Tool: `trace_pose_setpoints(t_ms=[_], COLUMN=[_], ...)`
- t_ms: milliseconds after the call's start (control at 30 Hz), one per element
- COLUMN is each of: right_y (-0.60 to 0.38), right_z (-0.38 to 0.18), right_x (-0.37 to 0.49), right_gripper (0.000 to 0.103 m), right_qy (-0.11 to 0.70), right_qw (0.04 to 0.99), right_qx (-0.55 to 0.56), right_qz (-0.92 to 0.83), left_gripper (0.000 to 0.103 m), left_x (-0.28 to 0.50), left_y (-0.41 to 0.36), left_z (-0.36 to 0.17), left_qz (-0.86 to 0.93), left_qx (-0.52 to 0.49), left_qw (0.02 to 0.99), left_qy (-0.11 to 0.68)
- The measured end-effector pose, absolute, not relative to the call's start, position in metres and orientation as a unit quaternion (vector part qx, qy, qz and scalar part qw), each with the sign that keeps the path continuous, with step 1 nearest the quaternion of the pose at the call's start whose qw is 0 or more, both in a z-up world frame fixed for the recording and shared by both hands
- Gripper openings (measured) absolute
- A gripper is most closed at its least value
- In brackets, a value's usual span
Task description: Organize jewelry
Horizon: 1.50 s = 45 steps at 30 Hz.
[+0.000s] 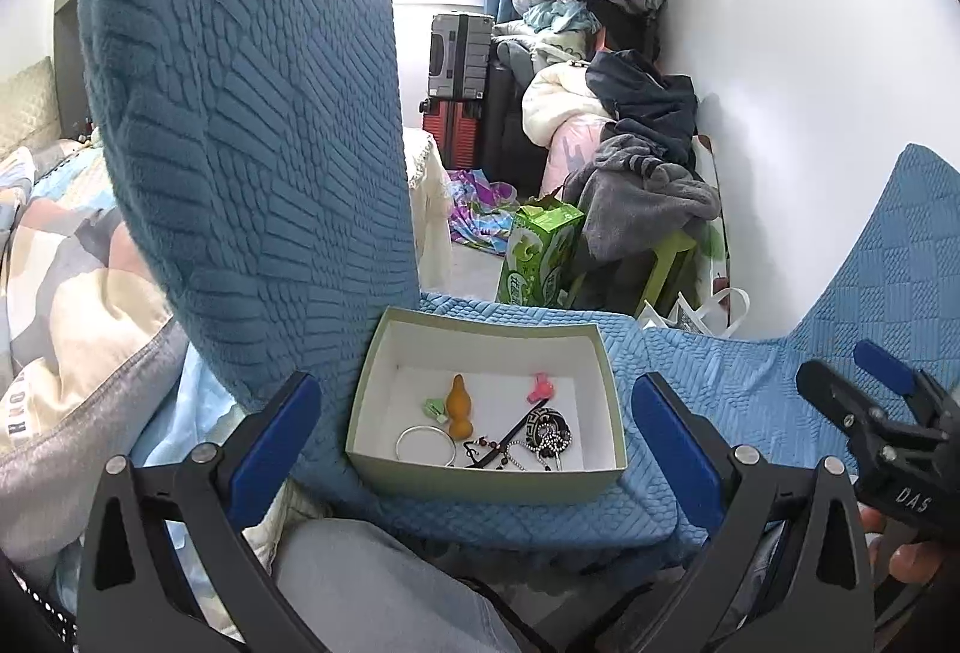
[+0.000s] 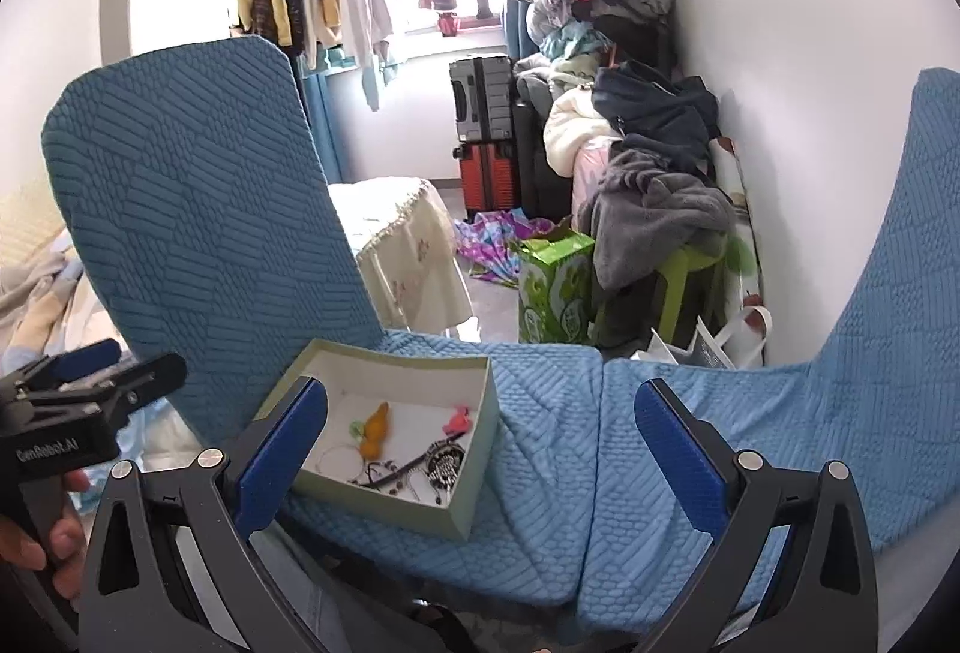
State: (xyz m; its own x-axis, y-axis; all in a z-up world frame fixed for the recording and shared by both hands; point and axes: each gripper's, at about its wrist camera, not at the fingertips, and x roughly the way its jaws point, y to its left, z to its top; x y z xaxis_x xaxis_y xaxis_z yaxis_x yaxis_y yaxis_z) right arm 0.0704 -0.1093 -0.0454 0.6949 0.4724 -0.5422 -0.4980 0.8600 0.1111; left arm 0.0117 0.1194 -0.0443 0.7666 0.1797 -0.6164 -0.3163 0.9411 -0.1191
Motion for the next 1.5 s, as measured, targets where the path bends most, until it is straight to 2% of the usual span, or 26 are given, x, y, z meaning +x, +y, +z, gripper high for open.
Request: trace_pose_setpoints(t_ms=[533, 1500], right_y=[-0.119, -0.124], right_z=[-0.059, -0.070], right_x=[0.051, 0.053], right_gripper=[0.103, 0.103], right_qy=[0.308, 0.324], right_qw=[0.921, 0.919], right_qx=[-0.025, -0.024], right_qz=[0.237, 0.225], left_gripper=[0.103, 0.103], left_x=[0.000, -0.001], left_y=[0.117, 0.116], left_z=[-0.059, -0.065], left_qz=[0.123, 0.118], left_qx=[-0.131, -0.128], left_qw=[0.918, 0.915], left_qy=[0.354, 0.364])
